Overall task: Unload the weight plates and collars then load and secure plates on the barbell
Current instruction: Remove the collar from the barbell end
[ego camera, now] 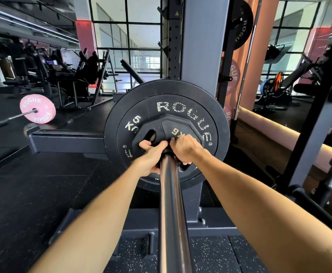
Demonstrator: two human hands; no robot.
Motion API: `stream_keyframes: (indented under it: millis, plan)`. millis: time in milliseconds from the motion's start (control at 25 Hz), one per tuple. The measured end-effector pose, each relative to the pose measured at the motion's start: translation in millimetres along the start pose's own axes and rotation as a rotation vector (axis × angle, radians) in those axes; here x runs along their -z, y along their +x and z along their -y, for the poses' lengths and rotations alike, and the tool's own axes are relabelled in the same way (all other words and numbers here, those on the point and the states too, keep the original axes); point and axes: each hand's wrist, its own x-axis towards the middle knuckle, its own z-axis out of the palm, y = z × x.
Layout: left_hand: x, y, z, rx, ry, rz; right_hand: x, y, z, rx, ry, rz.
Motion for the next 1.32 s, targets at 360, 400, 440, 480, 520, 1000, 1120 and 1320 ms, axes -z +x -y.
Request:
stream_keyframes:
  millis: [360, 400, 440, 480, 520, 1000, 1120, 1320]
  plan:
    - [-2.3, -7.2, -7.7, -0.008, 0.112, -0.014, -2.0, -0.4, -12.7, 0.022, 0.250, 0.044]
    - [-2.1, -9.2, -6.6, -0.006, 0.111, -0.002, -4.7, -4.0, -18.2, -0.007, 0.324, 0.031]
    - [-0.8, -8.9, -5.5, -0.006, 0.072, -0.003, -8.2, -5.9, -24.8, -0.053, 0.430, 0.019]
    - [2.2, -8.5, -0.6, 0.006, 0.020, -0.001, -12.2, -12.4, -32.4, -0.114, 0.538, 0.015]
    - [2.7, -7.5, 2.3, 0.014, 0.003, 0.015, -12.7, -16.4, -39.4, -0.157, 0.575, 0.011]
    - [8.8, -59.2, 2.1, 0.088, 0.072, 0.102, 5.0, -58.1, -28.7, -0.276, 0.524, 0.245]
    - [9.6, -94.5, 9.4, 0.102, 0.059, 0.121, 9.4, -95.7, -24.6, -0.258, 0.488, 0.242]
    - [10.0, -162.4, 20.9, 0.118, 0.064, 0.167, 18.9, -166.7, -17.1, -0.243, 0.487, 0.219]
